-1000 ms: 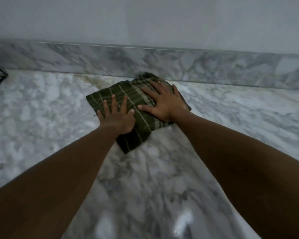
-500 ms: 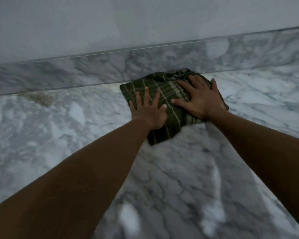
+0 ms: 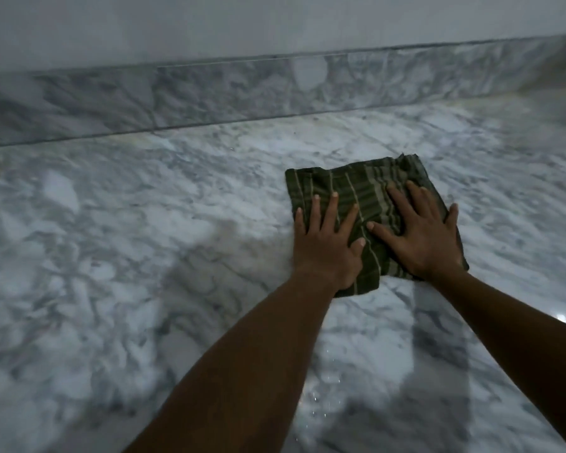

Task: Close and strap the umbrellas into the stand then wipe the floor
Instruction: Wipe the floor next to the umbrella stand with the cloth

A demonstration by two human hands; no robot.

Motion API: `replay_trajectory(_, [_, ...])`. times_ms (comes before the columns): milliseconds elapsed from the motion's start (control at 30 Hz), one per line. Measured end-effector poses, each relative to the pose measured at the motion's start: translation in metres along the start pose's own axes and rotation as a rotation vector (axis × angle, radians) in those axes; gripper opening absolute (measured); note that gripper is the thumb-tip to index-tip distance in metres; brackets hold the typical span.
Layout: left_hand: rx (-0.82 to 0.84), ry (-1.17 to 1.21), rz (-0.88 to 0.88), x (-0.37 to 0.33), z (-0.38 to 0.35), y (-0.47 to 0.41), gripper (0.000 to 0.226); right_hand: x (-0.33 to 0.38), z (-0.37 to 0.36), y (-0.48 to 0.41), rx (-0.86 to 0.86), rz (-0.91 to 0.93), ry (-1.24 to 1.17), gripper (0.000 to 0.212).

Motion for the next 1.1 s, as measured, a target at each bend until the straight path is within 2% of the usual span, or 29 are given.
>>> replay_trajectory(267, [-0.083,-0.03,-0.143,0.021,-0.028,0.106,0.065,0.027,-0.016,0.125,-0.003,-0.077,-0.021,0.086])
replay_trajectory(467, [-0.085,-0.091,-0.104,0.086,-0.029,0.209,0.072,0.108,-0.034,0.206,0.025,-0.005,-0.015,0.089])
replay_trajectory(700, [-0.05,-0.083,0.11,0.222,-0.01,0.283,0.067,0.236,-0.059,0.218,0.125,0.333,-0.027,0.091])
replay_trajectory(933, [0.003,-0.064,0.437,0.378,0.009,0.391,0.073,0.418,-0.094,0.238,0.246,0.95,0.07,0.104])
replay_trajectory(1100, [-0.033,-0.01,0.644,0.465,0.004,0.475,0.082,0.54,-0.121,0.246,0.253,1.111,0.066,0.095])
Point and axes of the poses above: each hand's wrist, its own y-axis away from the middle knuckle, its own z-axis out of the back of the hand, x = y × z, the point moved 3 cm from there along -y, towards the middle knuckle, and after that the axes turned 3 degrees about -y, right-handed, at the moved point
